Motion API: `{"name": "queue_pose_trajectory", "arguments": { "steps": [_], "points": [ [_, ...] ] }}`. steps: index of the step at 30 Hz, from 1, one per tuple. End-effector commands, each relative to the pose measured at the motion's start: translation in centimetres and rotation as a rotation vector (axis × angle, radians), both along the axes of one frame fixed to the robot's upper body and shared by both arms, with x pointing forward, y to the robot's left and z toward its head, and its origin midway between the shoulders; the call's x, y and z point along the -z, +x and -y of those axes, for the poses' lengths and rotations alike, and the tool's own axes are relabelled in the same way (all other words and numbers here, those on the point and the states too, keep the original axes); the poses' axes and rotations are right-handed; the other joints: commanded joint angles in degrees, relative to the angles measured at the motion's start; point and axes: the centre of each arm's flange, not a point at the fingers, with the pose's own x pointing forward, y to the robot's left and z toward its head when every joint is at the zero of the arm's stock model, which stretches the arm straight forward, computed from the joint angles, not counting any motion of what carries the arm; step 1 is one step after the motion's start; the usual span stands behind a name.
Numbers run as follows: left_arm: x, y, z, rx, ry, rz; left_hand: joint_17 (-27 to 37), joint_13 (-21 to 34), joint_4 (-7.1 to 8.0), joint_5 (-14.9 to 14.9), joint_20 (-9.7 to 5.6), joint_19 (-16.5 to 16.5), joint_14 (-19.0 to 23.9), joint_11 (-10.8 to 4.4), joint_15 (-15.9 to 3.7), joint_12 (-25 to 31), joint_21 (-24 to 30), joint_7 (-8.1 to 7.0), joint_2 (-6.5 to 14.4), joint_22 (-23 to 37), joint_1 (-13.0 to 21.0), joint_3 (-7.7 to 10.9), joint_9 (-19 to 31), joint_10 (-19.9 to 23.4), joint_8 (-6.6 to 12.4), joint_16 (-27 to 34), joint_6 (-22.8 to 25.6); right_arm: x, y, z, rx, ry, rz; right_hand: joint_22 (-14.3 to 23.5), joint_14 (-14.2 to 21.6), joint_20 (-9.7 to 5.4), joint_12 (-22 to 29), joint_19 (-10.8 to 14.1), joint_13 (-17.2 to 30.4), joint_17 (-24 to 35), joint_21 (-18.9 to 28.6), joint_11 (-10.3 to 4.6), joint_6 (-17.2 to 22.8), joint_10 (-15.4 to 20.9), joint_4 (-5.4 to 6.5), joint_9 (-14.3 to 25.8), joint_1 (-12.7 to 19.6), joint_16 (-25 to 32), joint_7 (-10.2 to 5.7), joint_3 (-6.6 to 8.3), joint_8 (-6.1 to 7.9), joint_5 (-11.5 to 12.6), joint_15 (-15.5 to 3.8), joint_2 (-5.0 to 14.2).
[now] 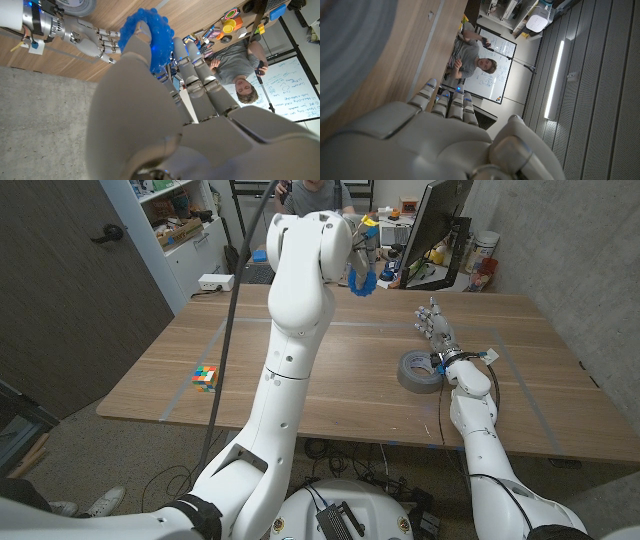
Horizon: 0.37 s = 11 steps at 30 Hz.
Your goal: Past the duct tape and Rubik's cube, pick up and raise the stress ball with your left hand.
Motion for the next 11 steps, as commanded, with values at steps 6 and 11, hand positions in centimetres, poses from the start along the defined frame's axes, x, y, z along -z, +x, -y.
{"name": "queue_pose_trajectory", "arguments": {
  "steps": [6, 11],
  "points": [
    [-0.26, -0.81, -0.09, -0.021, 0.0, 0.005, 0.5, 14.5, 1.9, 0.4, -2.8, -0.5, 8.7, -2.01, -11.07, 0.2, 0.5, 2.52, 3.3, 0.0, 2.7, 2.14, 5.4, 10.1, 0.38, -0.4, 3.0, 0.03, -0.12, -0.24, -0.002, -0.005, 0.005, 0.2, -0.1, -0.31, -0.2, -0.1, 0.2, 0.2, -0.1, 0.14, -0.1, -0.2, -0.18, 0.2, 0.4, 0.0, 0.16, -0.05, 0.2, 0.3, -0.28, 0.67],
    [-0.2, -0.94, 0.03, -0.021, 0.002, 0.005, 0.7, 14.6, 1.9, 0.4, -2.8, -0.5, 8.8, -2.02, -11.06, 0.1, 0.6, 2.42, 3.3, 0.0, 2.7, 2.22, 5.5, 10.1, 0.35, -0.5, 2.9, 0.0, -0.14, -0.2, -0.002, -0.004, 0.004, 0.2, -0.1, -0.35, -0.2, -0.2, 0.2, 0.2, -0.1, 0.19, -0.1, -0.2, -0.19, 0.2, 0.4, 0.0, 0.18, -0.05, 0.2, 0.3, -0.28, 0.67]
  ]
}}
